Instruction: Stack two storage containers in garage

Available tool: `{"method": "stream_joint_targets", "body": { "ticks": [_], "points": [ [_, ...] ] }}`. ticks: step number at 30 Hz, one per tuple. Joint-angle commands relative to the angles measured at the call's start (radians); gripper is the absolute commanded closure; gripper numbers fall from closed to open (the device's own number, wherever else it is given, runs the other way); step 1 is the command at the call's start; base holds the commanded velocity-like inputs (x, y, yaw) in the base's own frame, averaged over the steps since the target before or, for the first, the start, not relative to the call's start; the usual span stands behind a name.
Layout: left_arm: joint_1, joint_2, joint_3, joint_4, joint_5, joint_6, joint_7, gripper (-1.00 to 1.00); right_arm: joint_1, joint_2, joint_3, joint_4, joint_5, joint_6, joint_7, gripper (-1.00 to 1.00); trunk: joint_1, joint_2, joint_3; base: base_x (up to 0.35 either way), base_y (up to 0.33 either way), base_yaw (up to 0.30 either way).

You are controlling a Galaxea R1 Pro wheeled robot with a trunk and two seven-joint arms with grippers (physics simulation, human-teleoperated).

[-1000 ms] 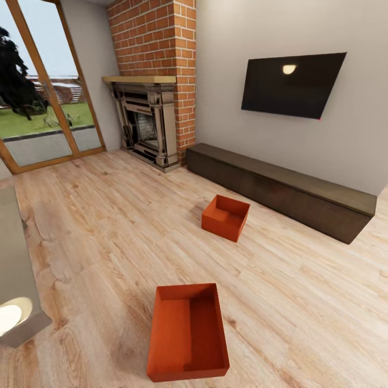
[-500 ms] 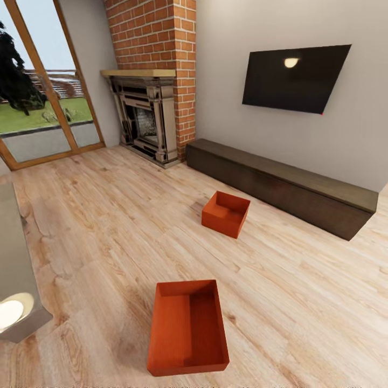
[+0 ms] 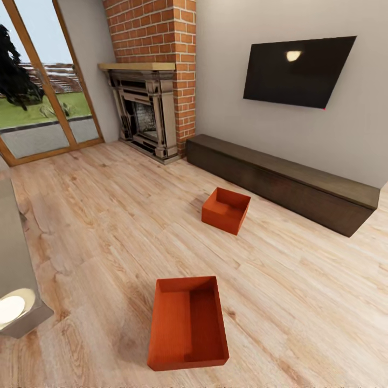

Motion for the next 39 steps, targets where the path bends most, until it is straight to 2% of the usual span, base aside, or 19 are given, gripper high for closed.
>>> {"method": "stream_joint_targets", "body": {
  "ticks": [1, 39],
  "points": [
    [0.0, 0.0, 0.005, 0.0, 0.001, -0.002, 0.0, -1.0, -0.001, 0.0, 0.008, 0.003, -0.008, -0.006, -0.001, -1.0, 0.0, 0.0, -0.002, 0.0, 0.0, 0.0],
    [0.0, -0.002, 0.005, 0.0, 0.001, -0.002, 0.0, -1.0, -0.001, 0.0, 0.008, 0.003, -0.008, -0.006, -0.001, -1.0, 0.0, 0.0, -0.063, 0.0, 0.0, 0.0]
  ]
}}
